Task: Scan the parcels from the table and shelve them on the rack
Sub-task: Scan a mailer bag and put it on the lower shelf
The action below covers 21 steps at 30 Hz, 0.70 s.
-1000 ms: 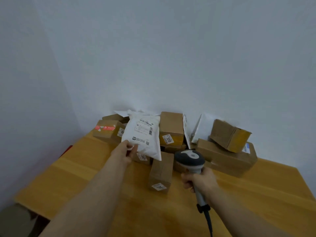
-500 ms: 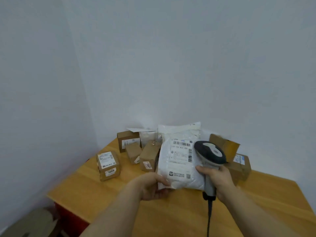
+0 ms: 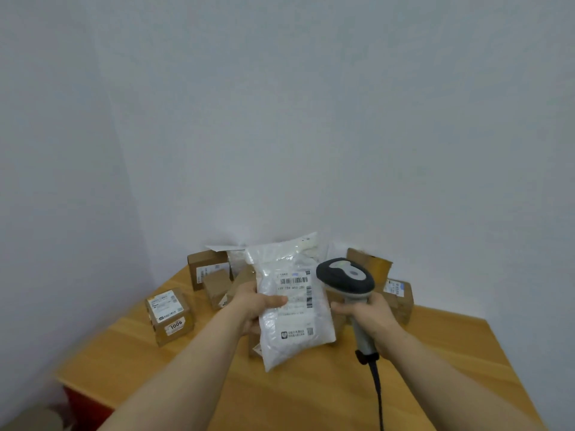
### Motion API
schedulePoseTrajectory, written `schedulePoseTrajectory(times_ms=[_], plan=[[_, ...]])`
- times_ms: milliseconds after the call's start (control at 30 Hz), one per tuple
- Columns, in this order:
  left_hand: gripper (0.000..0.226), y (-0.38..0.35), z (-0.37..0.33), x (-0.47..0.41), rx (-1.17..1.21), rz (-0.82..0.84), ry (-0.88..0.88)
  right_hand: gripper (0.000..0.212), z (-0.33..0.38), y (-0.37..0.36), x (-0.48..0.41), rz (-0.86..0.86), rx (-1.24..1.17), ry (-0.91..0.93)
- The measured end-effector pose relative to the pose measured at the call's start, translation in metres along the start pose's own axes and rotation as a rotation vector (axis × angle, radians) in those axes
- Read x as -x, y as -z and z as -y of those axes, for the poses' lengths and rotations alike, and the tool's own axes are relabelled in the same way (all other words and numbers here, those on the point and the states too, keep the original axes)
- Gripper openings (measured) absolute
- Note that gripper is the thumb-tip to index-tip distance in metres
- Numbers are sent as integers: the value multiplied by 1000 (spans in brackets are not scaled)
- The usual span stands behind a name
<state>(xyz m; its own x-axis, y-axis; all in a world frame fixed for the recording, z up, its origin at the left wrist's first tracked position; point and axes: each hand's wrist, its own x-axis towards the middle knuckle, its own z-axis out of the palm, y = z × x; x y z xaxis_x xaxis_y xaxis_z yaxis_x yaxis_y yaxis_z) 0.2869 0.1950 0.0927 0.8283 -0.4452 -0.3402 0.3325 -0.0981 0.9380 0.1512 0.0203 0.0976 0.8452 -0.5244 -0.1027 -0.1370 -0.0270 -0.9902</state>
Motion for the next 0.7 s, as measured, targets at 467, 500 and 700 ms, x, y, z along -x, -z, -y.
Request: schedulePoseTrajectory(times_ms=[467,500,700], plan=[[33,-9,-9,-16,-42,-266,-14,22,19,9,13,277,41,-99],[33,-9,-10,-17,-50,-273,-7,22,20,10,13,277,40,-104],[39,-7,-14,-20,-83,-304,19,20,24,13,10,281,27,-124]])
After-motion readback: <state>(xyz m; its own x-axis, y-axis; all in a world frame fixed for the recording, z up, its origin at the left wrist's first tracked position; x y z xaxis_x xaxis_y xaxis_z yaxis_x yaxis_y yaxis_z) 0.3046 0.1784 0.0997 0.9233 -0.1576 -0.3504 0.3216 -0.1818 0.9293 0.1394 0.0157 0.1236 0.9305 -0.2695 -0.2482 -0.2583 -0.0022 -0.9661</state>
